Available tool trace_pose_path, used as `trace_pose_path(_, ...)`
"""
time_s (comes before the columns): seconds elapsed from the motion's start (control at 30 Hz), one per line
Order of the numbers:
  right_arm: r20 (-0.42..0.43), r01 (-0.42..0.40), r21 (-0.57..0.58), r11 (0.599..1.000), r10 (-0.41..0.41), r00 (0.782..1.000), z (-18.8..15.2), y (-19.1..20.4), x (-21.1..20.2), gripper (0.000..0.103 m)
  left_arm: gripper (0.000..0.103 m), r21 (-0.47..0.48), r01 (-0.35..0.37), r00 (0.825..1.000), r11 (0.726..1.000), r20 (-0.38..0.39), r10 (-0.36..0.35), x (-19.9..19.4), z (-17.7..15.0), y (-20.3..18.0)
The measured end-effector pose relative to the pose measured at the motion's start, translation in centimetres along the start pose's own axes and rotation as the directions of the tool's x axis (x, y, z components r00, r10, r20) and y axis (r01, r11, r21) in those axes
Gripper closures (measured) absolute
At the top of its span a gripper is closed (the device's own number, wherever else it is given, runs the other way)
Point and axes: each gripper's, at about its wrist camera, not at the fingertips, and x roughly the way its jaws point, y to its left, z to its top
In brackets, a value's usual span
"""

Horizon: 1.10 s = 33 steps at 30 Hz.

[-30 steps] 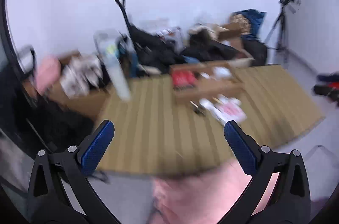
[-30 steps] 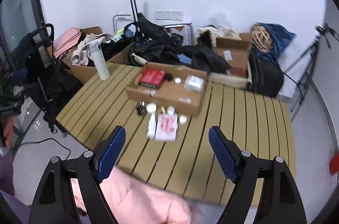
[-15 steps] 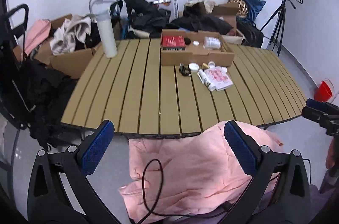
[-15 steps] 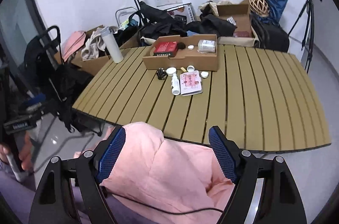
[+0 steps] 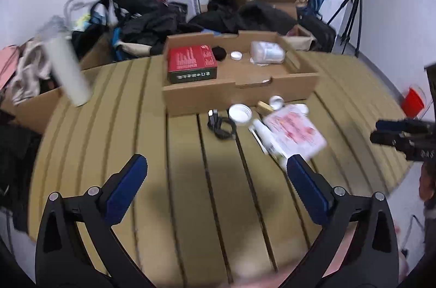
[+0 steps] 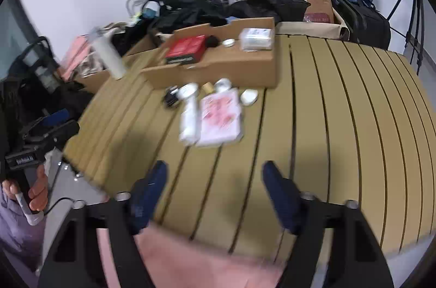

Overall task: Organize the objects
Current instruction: 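Grasp the black cable with the left gripper while the right grasps a white cap, then carry the black cable with the left gripper while the right carries the cap into the tray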

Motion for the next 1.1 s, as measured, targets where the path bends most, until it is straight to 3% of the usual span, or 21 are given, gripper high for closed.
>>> trace_pose_path(0.1,-0.025,0.05,0.0,0.999,-0.05,0.998,2.9,-1.4,4.7,0.047,0.003,-0.008,-0.006,0.999,1.0,-0.049,0.006,6.1,1.4,0.2)
trace_pose_path(0.17,-0.033,0.052,-0.002,0.999,-0.052,0.998,4.4,-1.9,8.1,0.051,0.012,-0.024,-0.047,0.995,0.999,-0.093,0.044,9.4,1.9,0.3)
trace_pose_path(0.23,-0.048,0.059,-0.015,0.998,-0.06,0.997,5.1,-2.0,10.4,0.055,0.012,-0.035,-0.021,0.992,0.999,-0.129,0.016,12.1,2.2,0.2)
trace_pose_path(0.4,-0.043,0.073,-0.053,0.996,-0.075,0.996,5.8,-1.4,13.9,0.056,0.022,-0.07,-0.005,0.992,0.998,-0.126,-0.004,14.1,2.3,0.4)
trace_pose_path(0.43,-0.04,0.075,-0.053,0.996,-0.077,0.996,5.9,-1.4,14.1,0.057,0.033,-0.073,0.002,0.992,0.997,-0.128,-0.012,14.5,2.4,0.4)
trace_pose_path(0.5,-0.04,0.083,-0.051,0.995,-0.085,0.996,5.9,-1.4,14.8,0.07,0.039,-0.101,0.05,0.989,0.994,-0.136,-0.064,15.0,2.1,0.8)
trace_pose_path(0.57,-0.022,0.111,-0.073,0.991,-0.113,0.993,5.6,-1.0,15.1,0.073,0.059,-0.114,0.053,0.989,0.992,-0.129,-0.068,14.8,1.8,0.9)
trace_pose_path(0.6,-0.015,0.12,-0.078,0.99,-0.121,0.992,5.5,-0.9,15.1,0.073,0.06,-0.097,0.021,0.992,0.995,-0.122,-0.033,14.6,1.6,0.8)
trace_pose_path(0.7,-0.009,0.114,-0.055,0.992,-0.114,0.993,5.3,-0.9,15.0,0.073,0.062,-0.122,0.046,0.991,0.991,-0.121,-0.061,14.6,1.4,1.2)
trace_pose_path(0.8,-0.017,0.105,-0.029,0.994,-0.106,0.994,5.1,-1.1,14.2,0.073,0.065,-0.141,0.069,0.988,0.988,-0.124,-0.086,13.4,1.6,1.5)
trace_pose_path(0.87,0.0,0.105,-0.025,0.994,-0.105,0.995,5.0,-1.0,12.7,0.073,0.065,-0.13,0.083,0.992,0.988,-0.08,-0.094,10.7,1.6,1.3)
trace_pose_path(0.93,0.027,0.108,-0.024,0.994,-0.107,0.994,4.5,-0.7,10.0,0.073,0.065,-0.128,0.096,0.995,0.987,-0.021,-0.1,6.5,1.3,1.3)
trace_pose_path(1.1,0.091,0.133,-0.034,0.991,-0.129,0.987,1.5,0.8,0.3,0.073,0.065,-0.13,0.092,0.996,0.987,0.03,-0.089,-3.8,-0.4,1.1)
